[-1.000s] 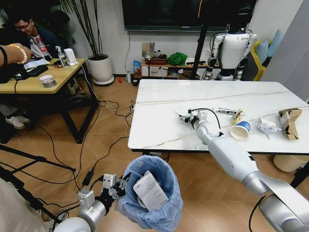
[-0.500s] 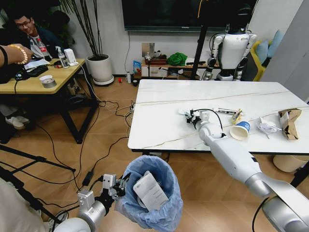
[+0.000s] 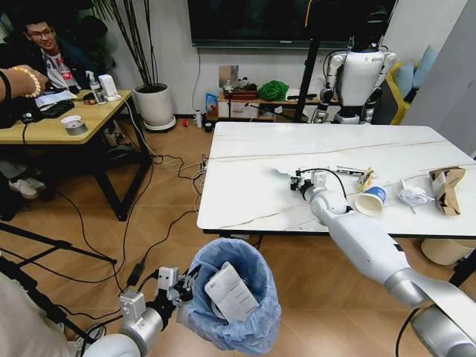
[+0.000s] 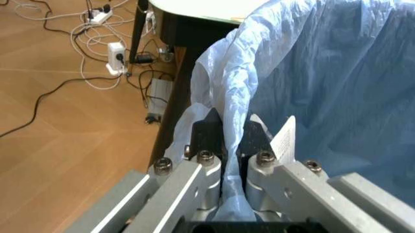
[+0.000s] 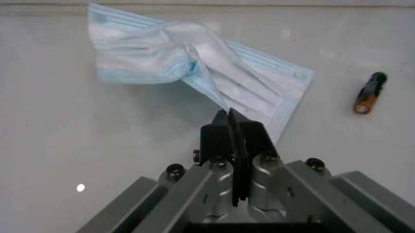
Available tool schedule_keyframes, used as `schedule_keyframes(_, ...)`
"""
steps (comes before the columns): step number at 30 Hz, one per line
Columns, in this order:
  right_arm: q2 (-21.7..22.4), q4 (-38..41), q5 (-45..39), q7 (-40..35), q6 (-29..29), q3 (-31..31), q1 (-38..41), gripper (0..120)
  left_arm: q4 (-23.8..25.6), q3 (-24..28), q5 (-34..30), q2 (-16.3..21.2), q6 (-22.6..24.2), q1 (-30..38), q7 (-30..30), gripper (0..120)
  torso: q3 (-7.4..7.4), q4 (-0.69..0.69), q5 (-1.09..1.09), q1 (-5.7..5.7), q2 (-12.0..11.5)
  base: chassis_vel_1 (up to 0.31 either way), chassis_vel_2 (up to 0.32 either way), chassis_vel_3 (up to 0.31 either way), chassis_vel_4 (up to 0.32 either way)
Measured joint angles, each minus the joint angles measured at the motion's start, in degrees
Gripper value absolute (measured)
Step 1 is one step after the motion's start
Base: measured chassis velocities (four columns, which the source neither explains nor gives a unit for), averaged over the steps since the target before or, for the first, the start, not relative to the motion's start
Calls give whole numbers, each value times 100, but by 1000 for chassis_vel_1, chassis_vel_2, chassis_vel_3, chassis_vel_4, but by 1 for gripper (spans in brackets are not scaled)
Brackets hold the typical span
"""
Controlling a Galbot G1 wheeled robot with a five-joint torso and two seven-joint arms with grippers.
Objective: Pick up the trash bin and place the trash from the table into it.
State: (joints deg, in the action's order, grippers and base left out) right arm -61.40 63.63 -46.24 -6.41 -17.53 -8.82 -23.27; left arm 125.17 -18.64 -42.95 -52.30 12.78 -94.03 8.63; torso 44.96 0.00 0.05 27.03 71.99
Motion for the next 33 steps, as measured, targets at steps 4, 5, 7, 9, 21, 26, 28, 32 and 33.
schedule_keyframes(4,270,450,-172,36,51,120,-64,0,-10,-17,-4,-7,-2,0,0,0,-2,-2,-5,-1,1,0,0,0,0)
schedule_keyframes(5,345,580,-224,55,72,149,-84,0,-14,-17,-5,-4,-3,1,0,0,-2,-2,-4,-1,0,0,0,0,0)
schedule_keyframes(7,465,823,-317,111,117,190,-121,0,-16,-17,-9,7,-3,7,0,0,-1,-1,-3,-1,0,0,0,0,0)
schedule_keyframes(9,581,1062,-399,195,194,228,-172,0,-22,-6,-19,27,-3,21,0,0,-2,0,-5,-1,0,0,0,0,0)
schedule_keyframes(21,850,1538,-527,409,421,396,-468,0,-110,138,-37,44,-3,125,4,0,-3,0,-4,-2,0,0,0,0,0)
schedule_keyframes(26,860,1585,-514,459,461,414,-543,0,-137,139,-67,56,-2,169,13,0,-3,0,-4,-2,0,0,0,0,0)
schedule_keyframes(28,845,1584,-509,480,492,415,-562,0,-139,140,-76,53,-2,173,14,0,-3,-1,-4,-2,0,0,0,0,0)
schedule_keyframes(32,845,1616,-508,585,556,407,-609,0,-157,136,-77,53,-1,164,14,0,-3,0,-5,-2,0,0,0,0,0)
schedule_keyframes(33,845,1616,-508,585,556,407,-609,0,-157,136,-77,53,-1,164,14,0,-3,0,-5,-2,0,0,0,0,0)
